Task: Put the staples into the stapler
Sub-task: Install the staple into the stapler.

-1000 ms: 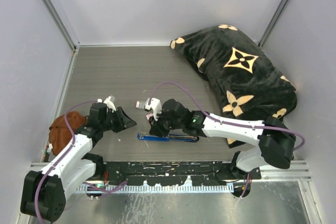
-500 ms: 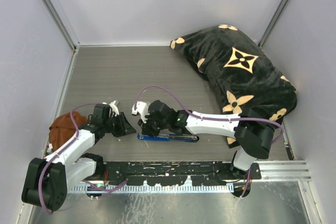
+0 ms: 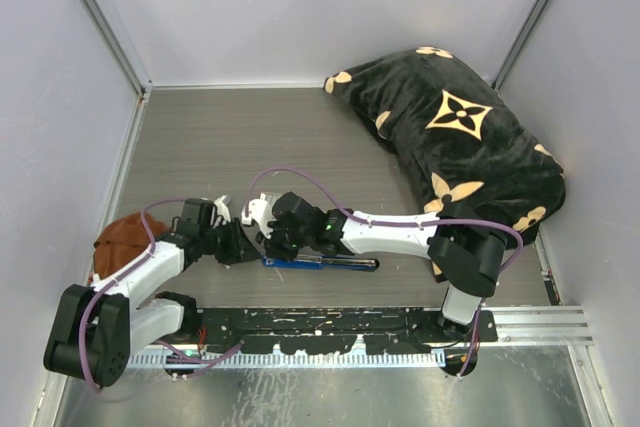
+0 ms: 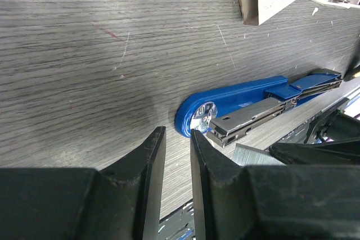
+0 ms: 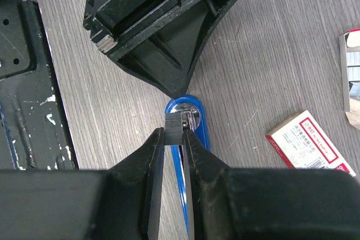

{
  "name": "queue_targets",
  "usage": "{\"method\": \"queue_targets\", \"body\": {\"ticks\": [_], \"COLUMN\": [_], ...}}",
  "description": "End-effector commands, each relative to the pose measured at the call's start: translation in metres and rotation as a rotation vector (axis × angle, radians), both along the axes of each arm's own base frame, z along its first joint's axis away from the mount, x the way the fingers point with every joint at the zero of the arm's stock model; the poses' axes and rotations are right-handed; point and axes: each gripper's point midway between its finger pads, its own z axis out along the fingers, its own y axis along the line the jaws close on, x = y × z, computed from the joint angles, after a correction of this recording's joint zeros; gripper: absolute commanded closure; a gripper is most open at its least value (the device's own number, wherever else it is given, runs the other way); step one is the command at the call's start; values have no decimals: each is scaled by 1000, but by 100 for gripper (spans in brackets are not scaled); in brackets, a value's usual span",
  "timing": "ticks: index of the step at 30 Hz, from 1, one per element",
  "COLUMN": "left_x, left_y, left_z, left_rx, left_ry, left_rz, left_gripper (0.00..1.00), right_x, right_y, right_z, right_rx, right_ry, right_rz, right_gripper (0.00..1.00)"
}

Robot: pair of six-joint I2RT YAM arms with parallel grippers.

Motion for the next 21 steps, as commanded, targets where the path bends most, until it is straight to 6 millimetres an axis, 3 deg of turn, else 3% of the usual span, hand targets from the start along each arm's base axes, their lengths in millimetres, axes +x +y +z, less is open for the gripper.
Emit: {"method": "queue_targets", "body": {"ticks": [1,14,21], "left_x": [16,16,17], "left_y": [-10,-16,-19], "left_z": [19,16,16], "left_rx": [-34,-39,-40], "left_ry": [-80,-69,-73], "left_rz": [-46,-82,-99], "left_gripper": [75,76,77], "right_x": [5,11,11], "right_y": [14,13,14], "right_z": [18,10,20], "right_rx": [38,16,35], "right_ry": [-46,-67,-77], "right_rz": [23,8,10], "right_gripper": [85,86,87]}}
